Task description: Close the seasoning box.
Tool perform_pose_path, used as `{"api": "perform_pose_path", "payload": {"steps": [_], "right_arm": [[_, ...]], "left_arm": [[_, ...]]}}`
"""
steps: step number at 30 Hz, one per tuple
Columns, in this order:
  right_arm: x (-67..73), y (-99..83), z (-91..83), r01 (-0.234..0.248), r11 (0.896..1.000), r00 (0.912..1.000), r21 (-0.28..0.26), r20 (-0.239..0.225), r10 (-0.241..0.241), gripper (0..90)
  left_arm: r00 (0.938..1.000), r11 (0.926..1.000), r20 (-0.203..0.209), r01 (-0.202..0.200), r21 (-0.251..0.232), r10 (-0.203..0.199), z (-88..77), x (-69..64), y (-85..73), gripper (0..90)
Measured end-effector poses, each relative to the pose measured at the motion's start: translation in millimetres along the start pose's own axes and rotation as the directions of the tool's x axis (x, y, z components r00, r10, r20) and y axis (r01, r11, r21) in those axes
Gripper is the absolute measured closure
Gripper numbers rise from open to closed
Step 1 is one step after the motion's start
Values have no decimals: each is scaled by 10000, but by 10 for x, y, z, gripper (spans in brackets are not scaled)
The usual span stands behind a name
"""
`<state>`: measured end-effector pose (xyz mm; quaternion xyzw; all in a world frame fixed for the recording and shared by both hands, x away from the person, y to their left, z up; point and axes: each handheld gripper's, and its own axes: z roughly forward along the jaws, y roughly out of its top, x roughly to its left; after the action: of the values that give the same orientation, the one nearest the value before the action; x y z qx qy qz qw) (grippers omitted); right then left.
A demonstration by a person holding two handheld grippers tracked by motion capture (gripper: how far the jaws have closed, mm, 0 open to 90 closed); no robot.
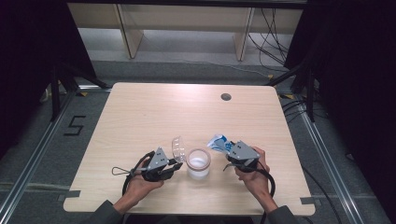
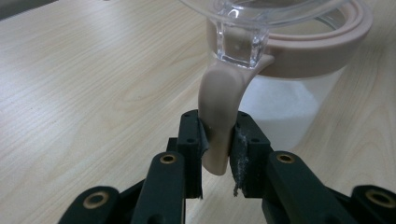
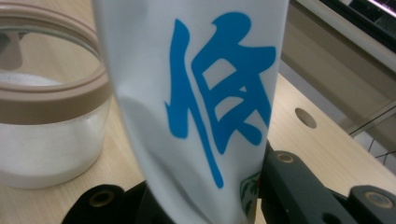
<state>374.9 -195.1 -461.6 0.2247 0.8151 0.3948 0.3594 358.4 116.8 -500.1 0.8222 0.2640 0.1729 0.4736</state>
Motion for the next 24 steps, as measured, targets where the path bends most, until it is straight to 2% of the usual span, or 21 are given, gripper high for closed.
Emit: {"api": "perform_pose_path", "payload": {"steps": [2, 3, 5, 7, 9, 10, 12, 14, 15, 18, 19, 22, 23, 24], "right_arm": [[-25, -17, 3, -150, 9999, 9999, -82, -41, 150, 772], [-68, -52, -2, -673, 9977, 9977, -94, -103, 672, 773], [-96, -69, -2, -827, 9964, 9965, -163, -137, 824, 773], [-171, -130, -8, -1537, 9879, 9881, -214, -134, 1534, 775], [-218, -172, -10, -1667, 9858, 9860, -212, -107, 1665, 775], [-229, -194, -12, -1992, 9798, 9799, -156, -166, 1989, 776], [-245, -208, -9, -2050, 9787, 9785, -95, -272, 2046, 776], [-288, -251, -22, -2313, 9728, 9729, -91, -6, 2313, 778], [-312, -267, -18, -2410, 9705, 9705, -105, -68, 2410, 778], [-352, -289, -27, -2312, 9729, 9729, -54, 63, 2312, 779], [-373, -315, -25, -2630, 9645, 9646, -214, 142, 2634, 778], [-410, -346, -34, -2775, 9607, 9605, -26, 224, 2775, 779], [-407, -358, -41, -2945, 9556, 9554, 45, 251, 2943, 779], [-407, -358, -41, -2945, 9556, 9554, 45, 251, 2943, 779]], "left_arm": [[10000, 10000, 1, -5, 6, 5, 0, 0, 0, 746], [10000, 10000, 39, -2, -14, 2, 3, 2, 0, 746], [10000, 10000, 43, 3, -17, -3, 3, 3, -1, 747], [10000, 10000, 49, 5, -17, -5, 4, 3, 0, 747], [9999, 9999, 30, 140, -20, -140, 4, -4, -3, 746], [10000, 10000, 59, -20, -17, 20, 4, 5, 0, 747], [10000, 10000, 44, 76, -27, -76, 5, 0, -2, 747], [10000, 10000, 54, -13, -10, 13, 3, 4, 1, 747], [10000, 10000, 44, 13, -14, -13, 3, 3, 0, 747], [10000, 10000, 43, 13, -11, -13, 3, 3, 0, 747], [10000, 10000, 44, 64, -13, -64, 4, 0, -1, 747], [10000, 10000, 35, 6, -9, -6, 3, 2, 1, 747], [10000, 10000, 34, 18, -17, -18, 3, 2, 1, 747], [10000, 10000, 34, 18, -17, -18, 3, 2, 1, 747]]}}
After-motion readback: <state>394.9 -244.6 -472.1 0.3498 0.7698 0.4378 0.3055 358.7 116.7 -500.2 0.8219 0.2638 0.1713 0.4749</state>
